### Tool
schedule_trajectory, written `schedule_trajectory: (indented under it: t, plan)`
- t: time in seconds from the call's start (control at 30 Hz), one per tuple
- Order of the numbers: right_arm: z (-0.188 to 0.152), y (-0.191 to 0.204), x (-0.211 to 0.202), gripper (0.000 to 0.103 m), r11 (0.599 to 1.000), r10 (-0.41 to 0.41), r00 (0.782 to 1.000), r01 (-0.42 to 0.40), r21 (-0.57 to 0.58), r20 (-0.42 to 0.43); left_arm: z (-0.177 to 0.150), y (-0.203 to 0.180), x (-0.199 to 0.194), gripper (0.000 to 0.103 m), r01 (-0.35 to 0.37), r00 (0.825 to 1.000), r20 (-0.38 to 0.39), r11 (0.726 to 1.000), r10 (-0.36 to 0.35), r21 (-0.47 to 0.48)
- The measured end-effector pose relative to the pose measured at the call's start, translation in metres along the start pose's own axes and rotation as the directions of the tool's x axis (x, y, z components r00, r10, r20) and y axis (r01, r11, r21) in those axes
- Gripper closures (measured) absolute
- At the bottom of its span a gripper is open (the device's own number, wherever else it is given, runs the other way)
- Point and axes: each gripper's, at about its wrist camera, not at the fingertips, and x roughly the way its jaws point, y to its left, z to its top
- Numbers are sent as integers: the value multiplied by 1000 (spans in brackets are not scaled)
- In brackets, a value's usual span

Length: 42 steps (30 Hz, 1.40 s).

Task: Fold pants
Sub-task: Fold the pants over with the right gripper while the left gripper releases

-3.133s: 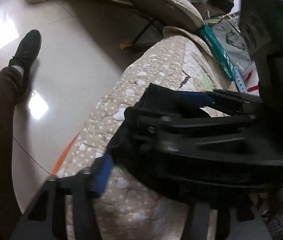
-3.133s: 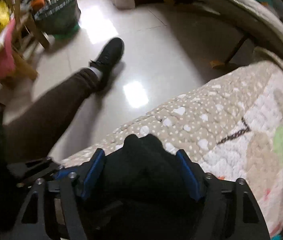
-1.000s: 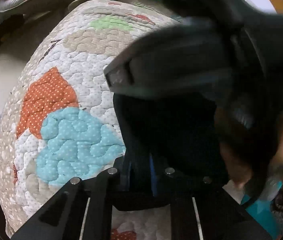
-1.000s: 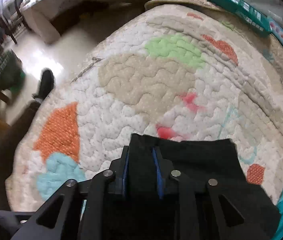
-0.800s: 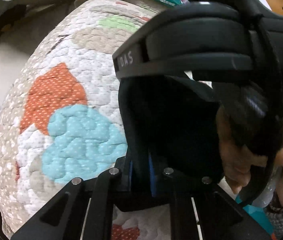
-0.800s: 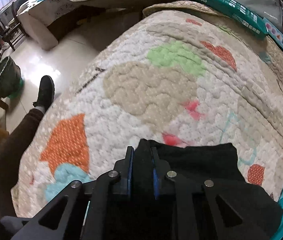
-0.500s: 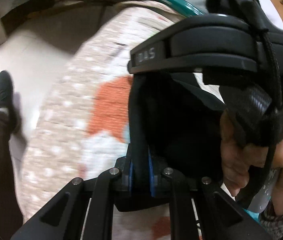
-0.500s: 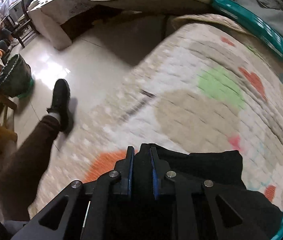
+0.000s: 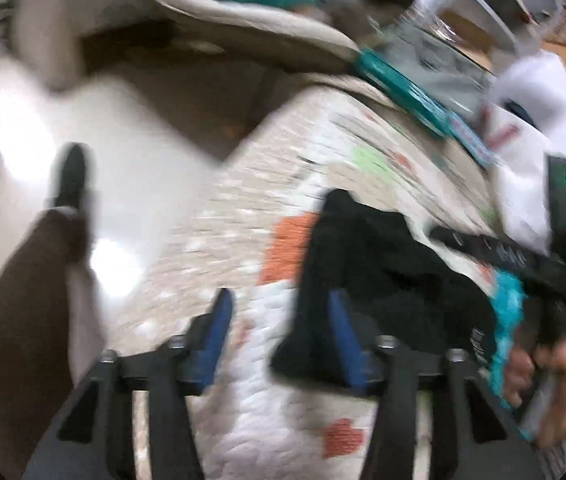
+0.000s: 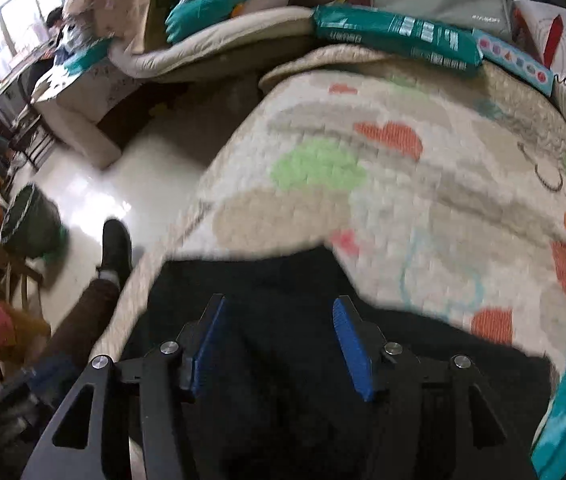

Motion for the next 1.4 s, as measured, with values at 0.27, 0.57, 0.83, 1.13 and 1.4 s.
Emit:
schedule_trajectory:
  t: [0.27, 0.57, 0.83, 1.13, 1.4]
  plan:
    - [-55, -9, 17, 40, 994, -108, 993, 109, 6, -54, -58, 2, -21, 47, -204, 979, -6, 977, 205, 60]
    - [-94, -84, -44, 24, 943, -248, 969, 246, 224, -17, -47, -47, -12, 47, -154, 986, -33, 974, 161, 166]
    - [-104, -82, -39, 23, 957, -14, 999, 3, 291, 37, -22, -71, -14, 47, -101, 994, -15, 970, 107, 222]
    - [-85, -85, -57, 22, 934, 94, 977, -154, 323, 194, -3, -76, 20, 47, -75, 992, -75, 964, 97, 255]
    - [-16, -18, 0, 31, 991, 120, 991, -123, 46, 66, -1, -73, 63, 47, -40, 990, -119, 973, 69, 229]
